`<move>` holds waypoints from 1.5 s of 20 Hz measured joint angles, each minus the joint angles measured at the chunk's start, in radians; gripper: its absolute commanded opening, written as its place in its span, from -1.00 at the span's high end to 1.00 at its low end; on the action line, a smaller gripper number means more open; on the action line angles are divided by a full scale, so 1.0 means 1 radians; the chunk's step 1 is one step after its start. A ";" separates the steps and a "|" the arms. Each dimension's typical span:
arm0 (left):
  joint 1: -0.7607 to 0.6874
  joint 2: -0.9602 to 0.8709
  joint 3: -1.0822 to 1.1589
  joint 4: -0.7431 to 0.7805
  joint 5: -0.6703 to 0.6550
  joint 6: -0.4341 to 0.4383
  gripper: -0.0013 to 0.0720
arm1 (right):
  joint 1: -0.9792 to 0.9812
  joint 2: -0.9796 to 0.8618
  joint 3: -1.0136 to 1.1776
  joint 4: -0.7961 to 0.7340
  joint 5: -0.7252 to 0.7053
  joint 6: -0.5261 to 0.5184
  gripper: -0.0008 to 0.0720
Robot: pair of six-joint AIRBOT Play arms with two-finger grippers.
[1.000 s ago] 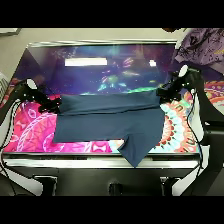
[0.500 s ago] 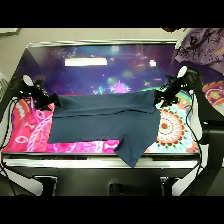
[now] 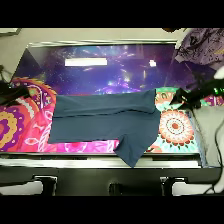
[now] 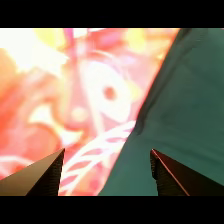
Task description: Fold the clothes and pants, and hang the long-sleeved shirts on hangers.
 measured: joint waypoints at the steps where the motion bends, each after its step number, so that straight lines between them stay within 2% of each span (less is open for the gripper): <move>1: 0.021 0.047 -0.047 0.002 0.008 -0.010 -0.73 | -0.022 0.063 -0.115 0.027 -0.027 -0.017 -0.35; 5: 0.071 0.218 -0.253 0.013 0.038 -0.032 -0.72 | -0.024 0.276 -0.541 0.106 -0.157 -0.064 -0.36; 9: 0.084 0.285 -0.364 0.017 0.045 -0.039 -0.72 | 0.052 0.393 -0.833 0.144 -0.271 -0.077 -0.35; 13: 0.087 0.306 -0.398 0.019 0.047 -0.056 -0.72 | 0.140 0.428 -0.983 0.180 -0.348 -0.080 -0.34; 17: 0.088 0.310 -0.407 0.019 0.047 -0.059 -0.72 | 0.233 0.438 -1.033 0.227 -0.443 -0.056 -0.32; 18: 0.088 0.311 -0.408 0.019 0.047 -0.060 -0.71 | 0.257 0.439 -1.037 0.242 -0.470 -0.045 -0.11; 19: 0.088 0.312 -0.409 0.019 0.047 -0.059 -0.68 | 0.281 0.439 -1.041 0.250 -0.505 -0.037 0.20; 20: 0.088 0.311 -0.409 0.019 0.046 -0.060 -0.67 | 0.303 0.438 -1.044 0.255 -0.539 -0.031 0.61; 21: 0.088 0.312 -0.409 0.019 0.043 -0.060 -0.67 | 0.320 0.436 -1.047 0.257 -0.566 -0.024 0.88; 23: 0.090 0.313 -0.424 0.018 0.035 -0.056 -0.67 | 0.343 0.438 -1.049 0.259 -0.584 -0.020 0.89; 25: 0.118 0.316 -0.470 -0.013 0.037 -0.002 -0.67 | 0.355 0.447 -1.050 0.264 -0.587 -0.015 0.89; 30: 0.317 0.321 -0.704 -0.351 0.087 0.213 -0.67 | 0.365 0.509 -1.050 0.276 -0.558 0.011 0.89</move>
